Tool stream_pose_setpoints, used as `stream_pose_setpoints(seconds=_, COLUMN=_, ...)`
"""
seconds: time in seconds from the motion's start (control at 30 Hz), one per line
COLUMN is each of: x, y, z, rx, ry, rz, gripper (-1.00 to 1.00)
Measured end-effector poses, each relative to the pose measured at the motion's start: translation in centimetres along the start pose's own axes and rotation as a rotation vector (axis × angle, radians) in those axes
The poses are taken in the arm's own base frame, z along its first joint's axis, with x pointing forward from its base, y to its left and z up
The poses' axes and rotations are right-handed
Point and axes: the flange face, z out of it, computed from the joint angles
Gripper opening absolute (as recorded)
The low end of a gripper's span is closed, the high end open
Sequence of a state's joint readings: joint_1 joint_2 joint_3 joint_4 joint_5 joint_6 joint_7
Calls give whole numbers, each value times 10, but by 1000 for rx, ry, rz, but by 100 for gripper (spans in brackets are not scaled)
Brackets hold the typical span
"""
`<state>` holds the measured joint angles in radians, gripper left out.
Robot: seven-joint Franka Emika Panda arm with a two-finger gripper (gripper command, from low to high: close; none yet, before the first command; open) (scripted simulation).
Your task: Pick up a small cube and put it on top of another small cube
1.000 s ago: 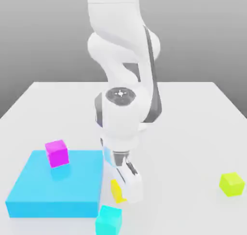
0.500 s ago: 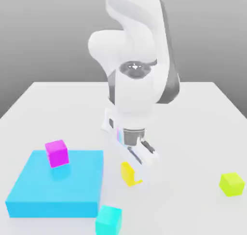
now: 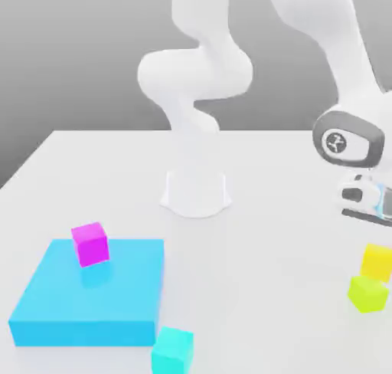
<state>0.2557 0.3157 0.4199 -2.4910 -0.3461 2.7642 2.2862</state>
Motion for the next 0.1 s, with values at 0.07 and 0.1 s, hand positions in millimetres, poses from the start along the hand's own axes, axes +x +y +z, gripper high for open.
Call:
stream_pose_setpoints(seconds=0.07, x=0, y=0, z=0, rx=0, ry=0, rz=0, gripper=100)
stream_pose_setpoints(seconds=0.1, x=0, y=0, z=0, rx=0, ry=0, rz=0, gripper=100)
